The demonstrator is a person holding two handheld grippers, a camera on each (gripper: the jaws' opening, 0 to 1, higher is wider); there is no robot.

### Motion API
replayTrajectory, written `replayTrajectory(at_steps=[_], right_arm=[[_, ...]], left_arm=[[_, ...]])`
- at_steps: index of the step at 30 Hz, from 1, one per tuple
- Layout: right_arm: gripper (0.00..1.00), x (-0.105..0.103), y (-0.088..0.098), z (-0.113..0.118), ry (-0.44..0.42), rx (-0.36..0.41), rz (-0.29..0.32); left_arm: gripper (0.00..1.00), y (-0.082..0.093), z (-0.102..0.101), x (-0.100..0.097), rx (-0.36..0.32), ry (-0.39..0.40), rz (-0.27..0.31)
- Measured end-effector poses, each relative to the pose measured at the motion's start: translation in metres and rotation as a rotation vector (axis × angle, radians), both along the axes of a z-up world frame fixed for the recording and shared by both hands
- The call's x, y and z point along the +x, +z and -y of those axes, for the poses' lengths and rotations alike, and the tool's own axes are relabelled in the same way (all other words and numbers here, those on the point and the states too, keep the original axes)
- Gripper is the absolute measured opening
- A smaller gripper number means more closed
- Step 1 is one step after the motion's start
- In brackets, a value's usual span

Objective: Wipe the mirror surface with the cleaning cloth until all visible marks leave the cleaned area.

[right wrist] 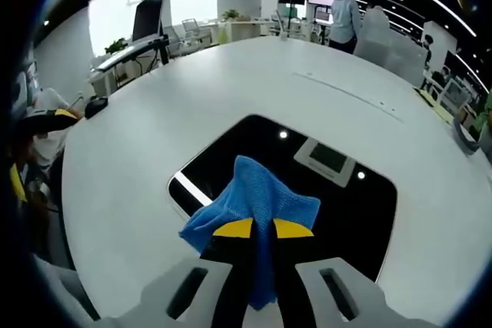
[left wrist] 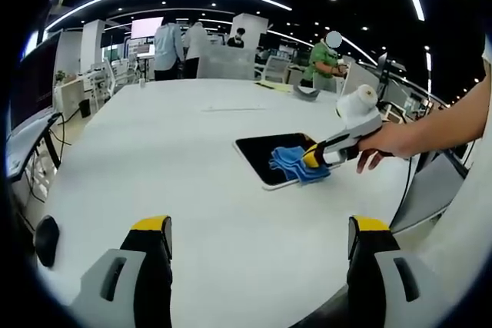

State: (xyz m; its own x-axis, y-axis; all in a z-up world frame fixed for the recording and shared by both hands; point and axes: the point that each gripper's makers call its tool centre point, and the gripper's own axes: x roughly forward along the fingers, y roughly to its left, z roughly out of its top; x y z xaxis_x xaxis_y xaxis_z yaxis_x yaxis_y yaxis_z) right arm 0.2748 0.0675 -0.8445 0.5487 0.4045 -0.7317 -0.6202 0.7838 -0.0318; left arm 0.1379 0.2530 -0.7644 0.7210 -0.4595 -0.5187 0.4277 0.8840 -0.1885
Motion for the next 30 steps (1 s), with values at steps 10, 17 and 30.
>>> replayTrajectory(at_steps=[10,17,30], right_arm=[[0.04,-0.001,0.000,0.005,-0.007,0.002,-0.001],[0.04,0.000,0.000,0.011,-0.015,0.002,-0.004],[0.04,0.001,0.000,0.017,-0.020,-0.003,-0.006]], left_arm=[[0.96,-0.001,0.002,0.001,0.002,-0.006,-0.003],[0.96,0.000,0.005,0.003,0.003,-0.012,-0.001],[0.96,0.001,0.008,0.005,0.001,-0.018,-0.001]])
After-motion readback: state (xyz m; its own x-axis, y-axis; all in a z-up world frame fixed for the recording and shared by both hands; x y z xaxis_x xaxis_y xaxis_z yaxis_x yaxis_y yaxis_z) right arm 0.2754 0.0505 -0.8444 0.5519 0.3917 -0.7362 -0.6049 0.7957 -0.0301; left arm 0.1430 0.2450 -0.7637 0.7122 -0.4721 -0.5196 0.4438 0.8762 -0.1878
